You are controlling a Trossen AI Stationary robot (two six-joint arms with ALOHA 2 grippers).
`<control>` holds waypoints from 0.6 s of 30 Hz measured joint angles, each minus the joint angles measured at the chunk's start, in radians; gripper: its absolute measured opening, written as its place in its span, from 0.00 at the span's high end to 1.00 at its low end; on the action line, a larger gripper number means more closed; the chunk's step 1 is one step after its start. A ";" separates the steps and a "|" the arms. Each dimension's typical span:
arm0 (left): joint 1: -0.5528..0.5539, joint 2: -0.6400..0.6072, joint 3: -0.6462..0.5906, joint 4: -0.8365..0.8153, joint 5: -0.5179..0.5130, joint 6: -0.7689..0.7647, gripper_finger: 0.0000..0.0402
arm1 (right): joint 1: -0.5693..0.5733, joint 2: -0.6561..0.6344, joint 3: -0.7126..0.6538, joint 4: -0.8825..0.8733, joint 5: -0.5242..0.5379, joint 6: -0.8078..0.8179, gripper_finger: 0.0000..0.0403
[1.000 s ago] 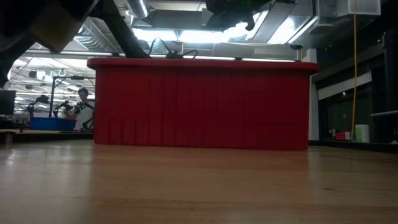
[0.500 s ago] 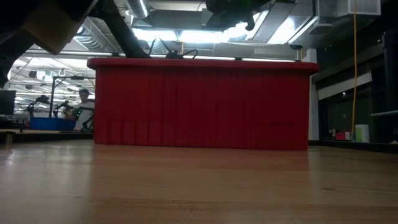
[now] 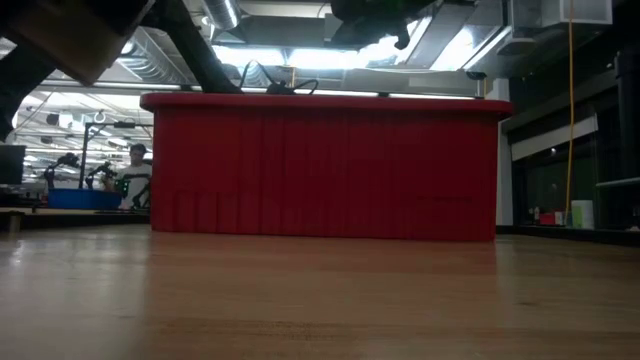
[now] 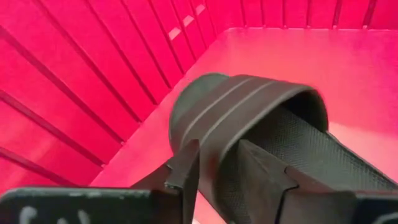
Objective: Pick and place slides into bin
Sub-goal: Put the left black slide into the red bin, then put the black slide into the red bin
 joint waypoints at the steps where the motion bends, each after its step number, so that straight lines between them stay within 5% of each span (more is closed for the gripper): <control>1: 0.000 0.000 0.000 -0.004 0.000 -0.001 0.73 | 0.000 0.000 0.000 0.000 0.000 0.000 0.99; 18: -0.021 -0.110 0.000 -0.053 -0.003 -0.037 0.69 | 0.000 0.000 0.000 -0.022 0.000 -0.008 0.99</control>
